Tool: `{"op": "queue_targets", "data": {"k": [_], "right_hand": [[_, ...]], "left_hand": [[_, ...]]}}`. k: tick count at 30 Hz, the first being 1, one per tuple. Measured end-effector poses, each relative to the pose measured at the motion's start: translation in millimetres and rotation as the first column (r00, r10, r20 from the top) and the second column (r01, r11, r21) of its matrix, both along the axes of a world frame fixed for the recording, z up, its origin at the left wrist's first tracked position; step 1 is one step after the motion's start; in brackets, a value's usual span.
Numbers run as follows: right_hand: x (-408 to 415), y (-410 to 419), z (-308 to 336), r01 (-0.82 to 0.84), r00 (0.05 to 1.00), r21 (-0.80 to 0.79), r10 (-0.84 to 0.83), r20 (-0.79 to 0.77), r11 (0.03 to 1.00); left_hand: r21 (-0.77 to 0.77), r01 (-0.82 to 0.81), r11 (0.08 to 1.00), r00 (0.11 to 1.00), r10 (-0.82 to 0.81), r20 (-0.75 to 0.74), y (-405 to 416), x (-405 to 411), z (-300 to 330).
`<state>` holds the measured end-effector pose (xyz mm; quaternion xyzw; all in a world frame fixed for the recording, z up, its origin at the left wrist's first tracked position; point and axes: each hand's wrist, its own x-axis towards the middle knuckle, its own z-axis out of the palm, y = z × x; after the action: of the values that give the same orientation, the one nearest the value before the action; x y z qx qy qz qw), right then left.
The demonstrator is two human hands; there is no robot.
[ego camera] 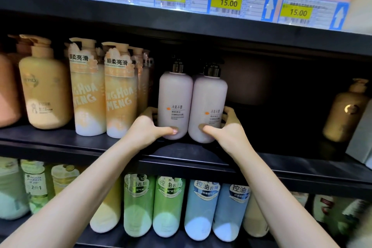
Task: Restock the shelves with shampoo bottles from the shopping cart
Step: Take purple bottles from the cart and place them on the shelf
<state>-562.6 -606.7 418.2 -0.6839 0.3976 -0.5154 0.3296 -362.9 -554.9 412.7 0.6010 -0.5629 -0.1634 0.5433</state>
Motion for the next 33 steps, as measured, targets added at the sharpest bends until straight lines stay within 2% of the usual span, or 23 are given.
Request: {"op": "queue_targets", "data": {"k": [9,12,16,26,33], "right_hand": [[8,-18,8,-0.096,0.995,0.096,0.097,0.003,0.991],[9,-21,1,-0.083,0.997,0.077,0.081,0.017,0.994],[9,-21,-5,-0.056,0.998,0.009,0.056,-0.037,0.998],[7,-21,-4,-0.025,0.991,0.004,0.025,-0.128,1.000],[5,-21,-5,-0.048,0.991,-0.009,0.046,-0.128,0.999]], "left_hand": [[0.170,0.001,0.985,1.000,-0.004,0.018,-13,4,18],[0.113,0.002,0.994,0.999,0.003,-0.045,-11,0,9],[0.054,0.006,0.999,0.995,-0.001,-0.102,-11,-2,0],[0.047,-0.037,0.998,0.999,0.038,-0.026,-9,-1,-2],[0.163,-0.084,0.983,0.995,0.074,0.072,10,-9,7]]}}
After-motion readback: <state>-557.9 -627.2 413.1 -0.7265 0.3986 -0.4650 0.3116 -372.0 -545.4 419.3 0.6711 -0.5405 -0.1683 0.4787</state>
